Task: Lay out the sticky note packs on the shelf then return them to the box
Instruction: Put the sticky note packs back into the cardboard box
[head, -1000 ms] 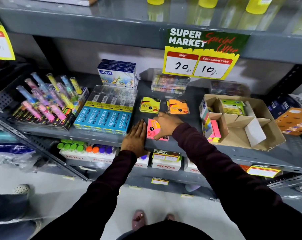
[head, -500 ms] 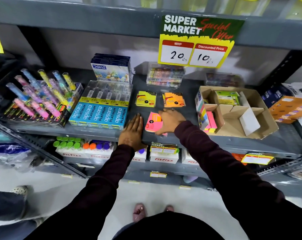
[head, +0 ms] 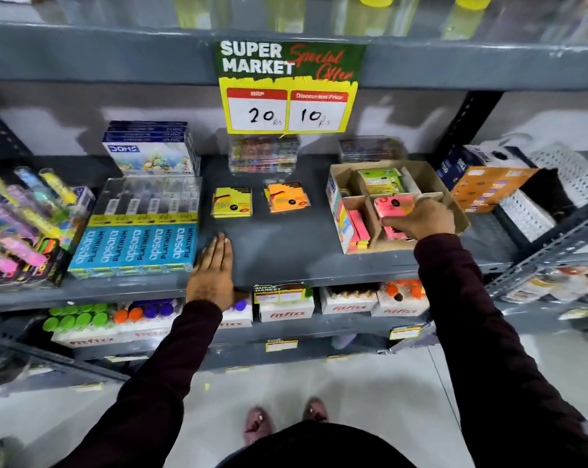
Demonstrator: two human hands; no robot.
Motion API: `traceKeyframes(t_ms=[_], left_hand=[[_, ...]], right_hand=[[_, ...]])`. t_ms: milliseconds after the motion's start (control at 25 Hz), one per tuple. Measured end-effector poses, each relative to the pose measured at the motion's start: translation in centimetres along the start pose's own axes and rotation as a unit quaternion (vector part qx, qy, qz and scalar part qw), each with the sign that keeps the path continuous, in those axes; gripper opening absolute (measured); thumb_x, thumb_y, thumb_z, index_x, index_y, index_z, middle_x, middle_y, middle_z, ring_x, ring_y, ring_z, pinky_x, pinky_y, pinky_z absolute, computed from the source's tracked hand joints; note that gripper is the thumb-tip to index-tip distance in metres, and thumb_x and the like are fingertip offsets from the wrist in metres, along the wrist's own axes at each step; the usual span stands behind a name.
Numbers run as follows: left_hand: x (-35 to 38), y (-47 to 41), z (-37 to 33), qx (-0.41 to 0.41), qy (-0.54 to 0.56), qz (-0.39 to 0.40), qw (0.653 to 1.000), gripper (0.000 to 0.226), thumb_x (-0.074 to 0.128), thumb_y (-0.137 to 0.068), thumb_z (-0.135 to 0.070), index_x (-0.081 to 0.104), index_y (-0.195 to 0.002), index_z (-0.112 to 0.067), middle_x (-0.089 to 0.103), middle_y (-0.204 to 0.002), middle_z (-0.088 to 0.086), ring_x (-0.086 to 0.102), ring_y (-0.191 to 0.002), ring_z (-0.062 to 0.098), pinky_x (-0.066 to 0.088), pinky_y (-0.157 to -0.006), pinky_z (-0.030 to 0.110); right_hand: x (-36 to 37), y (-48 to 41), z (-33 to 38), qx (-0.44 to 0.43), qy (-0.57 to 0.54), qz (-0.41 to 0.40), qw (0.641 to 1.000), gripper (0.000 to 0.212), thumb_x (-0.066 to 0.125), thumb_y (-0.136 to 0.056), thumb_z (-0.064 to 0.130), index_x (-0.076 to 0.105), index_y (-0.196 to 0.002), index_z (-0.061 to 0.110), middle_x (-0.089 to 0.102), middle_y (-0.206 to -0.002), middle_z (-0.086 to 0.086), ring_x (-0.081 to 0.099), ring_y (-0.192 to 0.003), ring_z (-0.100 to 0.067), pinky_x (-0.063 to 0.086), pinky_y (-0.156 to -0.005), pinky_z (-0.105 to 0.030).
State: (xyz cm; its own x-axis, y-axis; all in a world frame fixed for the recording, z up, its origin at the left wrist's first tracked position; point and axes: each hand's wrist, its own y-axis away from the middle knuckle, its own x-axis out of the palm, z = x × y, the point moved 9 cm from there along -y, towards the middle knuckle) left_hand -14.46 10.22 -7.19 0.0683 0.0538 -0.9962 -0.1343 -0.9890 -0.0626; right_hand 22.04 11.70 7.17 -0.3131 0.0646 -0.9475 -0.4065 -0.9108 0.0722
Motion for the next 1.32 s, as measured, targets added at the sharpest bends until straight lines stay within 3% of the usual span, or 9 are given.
traceKeyframes(t_ms=[120, 400, 640, 840, 960, 1080, 1200, 1320], left_hand=[[-0.1, 0.1, -0.2, 0.000, 0.002, 0.019, 1.000, 0.128, 0.080, -0.052, -0.057, 0.012, -0.142, 0.002, 0.016, -0.153, 0.020, 0.017, -0.140, 0.032, 0.015, -0.114, 0.040], [0.2, 0.0, -0.2, -0.003, -0.015, 0.026, 1.000, 0.130, 0.077, -0.053, -0.062, 0.008, -0.142, 0.001, 0.012, -0.154, 0.018, 0.014, -0.141, 0.029, 0.011, -0.114, 0.038], [0.2, 0.1, -0.1, -0.001, -0.016, 0.023, 1.000, 0.129, 0.075, -0.055, -0.064, 0.006, -0.143, 0.000, 0.010, -0.154, 0.018, 0.011, -0.142, 0.029, 0.010, -0.114, 0.039], [-0.5, 0.1, -0.3, -0.007, -0.011, 0.005, 1.000, 0.111, 0.077, -0.066, -0.047, 0.012, -0.142, 0.001, 0.015, -0.153, 0.018, 0.019, -0.140, 0.030, 0.017, -0.113, 0.038], [-0.6, 0.2, -0.3, -0.006, 0.024, 0.029, 0.999, 0.116, 0.070, -0.069, -0.057, -0.002, -0.143, -0.002, -0.001, -0.155, 0.014, 0.003, -0.143, 0.026, 0.001, -0.114, 0.034], [-1.0, 0.3, -0.5, 0.005, 0.028, -0.001, 1.000, 0.110, 0.065, -0.075, -0.055, -0.005, -0.143, -0.003, -0.005, -0.155, 0.013, -0.002, -0.143, 0.024, -0.005, -0.110, 0.031], [-0.9, 0.2, -0.4, 0.011, 0.037, 0.004, 0.999, 0.109, 0.064, -0.075, -0.056, 0.001, -0.142, 0.001, -0.002, -0.153, 0.014, 0.003, -0.142, 0.027, 0.001, -0.113, 0.033], [-1.0, 0.0, -0.4, 0.014, 0.046, 0.017, 0.999, 0.111, 0.060, -0.065, -0.065, 0.018, -0.139, 0.007, 0.019, -0.150, 0.022, 0.021, -0.138, 0.034, 0.015, -0.114, 0.038]], right_hand=[[2.2, -1.9, -1.8, 0.048, -0.044, 0.043, 0.997, 0.062, 0.074, -0.075, 0.044, 0.062, -0.119, 0.001, 0.065, -0.123, -0.022, 0.060, -0.115, -0.035, 0.047, -0.097, -0.037], [5.5, -3.0, -1.7, 0.092, -0.078, 0.097, 0.988, 0.071, 0.059, -0.082, 0.057, 0.057, -0.125, 0.001, 0.058, -0.133, -0.020, 0.054, -0.124, -0.034, 0.044, -0.103, -0.037], [6.3, -3.1, -0.9, 0.060, -0.074, 0.174, 0.980, 0.052, 0.058, -0.093, 0.023, 0.043, -0.137, 0.000, 0.051, -0.140, -0.016, 0.046, -0.131, -0.030, 0.036, -0.109, -0.030], [3.7, -2.3, 2.2, 0.011, -0.004, 0.093, 0.996, 0.036, 0.053, -0.095, 0.017, 0.055, -0.123, -0.006, 0.060, -0.128, -0.022, 0.055, -0.121, -0.036, 0.043, -0.100, -0.035], [2.3, -1.7, 7.6, -0.065, -0.024, 0.049, 0.996, 0.039, 0.052, -0.095, 0.019, 0.051, -0.126, -0.005, 0.057, -0.131, -0.022, 0.052, -0.124, -0.035, 0.041, -0.102, -0.035], [5.0, -1.4, 13.2, -0.114, -0.029, 0.079, 0.990, 0.045, 0.053, -0.093, 0.025, 0.052, -0.127, -0.004, 0.055, -0.133, -0.022, 0.050, -0.125, -0.036, 0.038, -0.108, -0.039], [8.8, -1.0, 17.2, -0.130, -0.048, 0.105, 0.985, 0.045, 0.059, -0.091, 0.031, 0.059, -0.118, -0.005, 0.061, -0.127, -0.021, 0.056, -0.120, -0.035, 0.046, -0.098, -0.036], [12.6, -1.8, 18.4, -0.108, -0.060, 0.126, 0.984, 0.079, 0.070, -0.076, 0.050, 0.050, -0.132, -0.002, 0.054, -0.137, -0.019, 0.053, -0.126, -0.032, 0.046, -0.101, -0.035]])
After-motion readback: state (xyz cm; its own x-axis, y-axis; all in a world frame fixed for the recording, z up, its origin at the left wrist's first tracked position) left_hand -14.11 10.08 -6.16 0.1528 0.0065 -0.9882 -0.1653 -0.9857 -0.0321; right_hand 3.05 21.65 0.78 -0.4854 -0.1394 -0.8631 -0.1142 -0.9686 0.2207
